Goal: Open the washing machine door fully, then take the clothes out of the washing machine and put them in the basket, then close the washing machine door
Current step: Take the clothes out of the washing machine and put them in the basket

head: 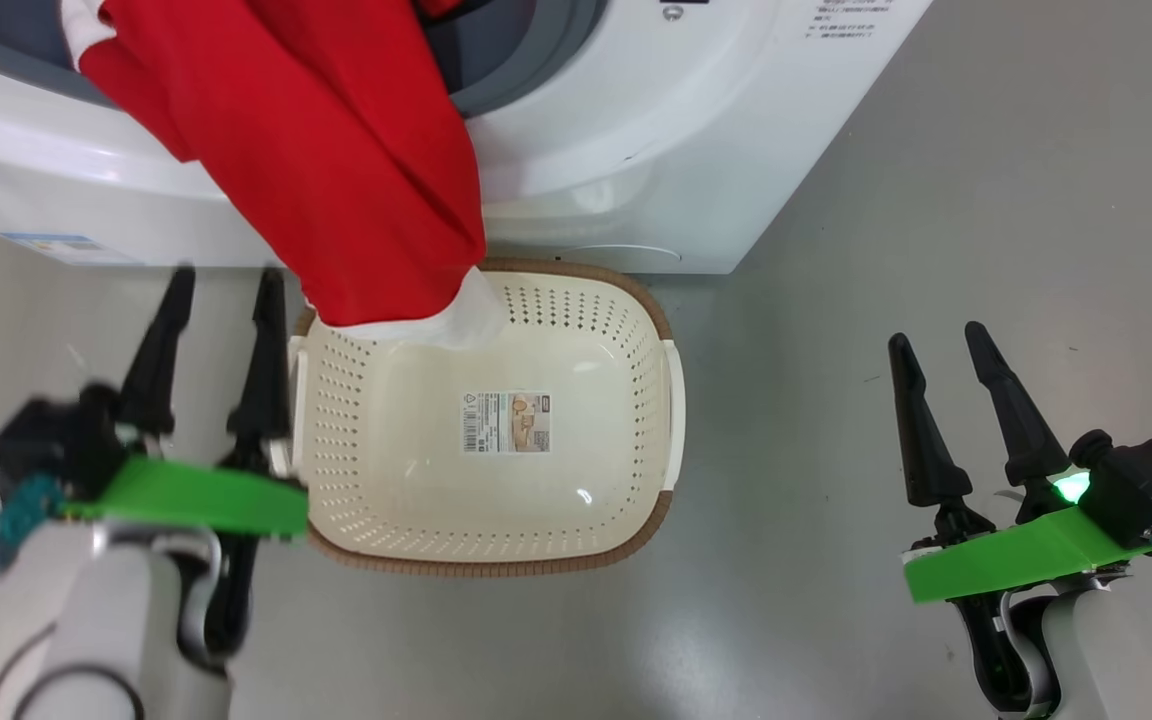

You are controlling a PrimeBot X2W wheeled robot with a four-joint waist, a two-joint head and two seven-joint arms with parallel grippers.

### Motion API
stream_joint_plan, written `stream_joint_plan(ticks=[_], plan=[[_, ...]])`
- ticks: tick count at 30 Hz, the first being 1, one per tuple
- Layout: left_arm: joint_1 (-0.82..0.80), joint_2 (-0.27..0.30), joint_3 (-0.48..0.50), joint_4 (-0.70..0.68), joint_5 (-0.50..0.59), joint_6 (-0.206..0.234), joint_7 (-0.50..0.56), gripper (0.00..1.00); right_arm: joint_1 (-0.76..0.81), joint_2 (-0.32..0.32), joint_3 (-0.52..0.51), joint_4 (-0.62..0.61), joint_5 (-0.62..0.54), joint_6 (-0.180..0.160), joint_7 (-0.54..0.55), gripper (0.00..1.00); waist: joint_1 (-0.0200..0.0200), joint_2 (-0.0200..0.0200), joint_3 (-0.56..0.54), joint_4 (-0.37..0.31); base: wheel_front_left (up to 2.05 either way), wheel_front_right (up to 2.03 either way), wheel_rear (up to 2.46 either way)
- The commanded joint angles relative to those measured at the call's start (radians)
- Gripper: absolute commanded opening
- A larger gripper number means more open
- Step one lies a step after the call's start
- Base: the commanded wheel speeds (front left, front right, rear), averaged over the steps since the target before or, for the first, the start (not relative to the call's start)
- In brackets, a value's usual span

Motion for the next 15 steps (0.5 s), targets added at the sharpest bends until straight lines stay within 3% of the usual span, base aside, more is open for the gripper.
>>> stream_joint_plan(ticks=[1, 8, 15], plan=[[-0.048, 0.038, 0.016, 0.004, -0.002, -0.006, -0.005, 1.00, 0.011, 0.001, 0.027, -0.019, 0.006, 0.005, -0.006, 1.00, 0.0000, 0.0000, 0.003, 0.000, 0.00, 0.00, 0.00], [-0.251, 0.076, -0.026, 0.145, -0.002, -0.006, -0.005, 1.00, -0.004, 0.001, 0.040, -0.021, 0.009, 0.005, -0.006, 1.00, 0.0000, 0.0000, 0.024, -0.014, 0.00, 0.00, 0.00], [-0.486, 0.108, -0.072, 0.376, -0.027, -0.006, 0.015, 1.00, -0.020, 0.001, 0.045, -0.026, 0.023, 0.005, -0.006, 1.00, 0.0000, 0.0000, 0.053, -0.039, 0.00, 0.00, 0.00]])
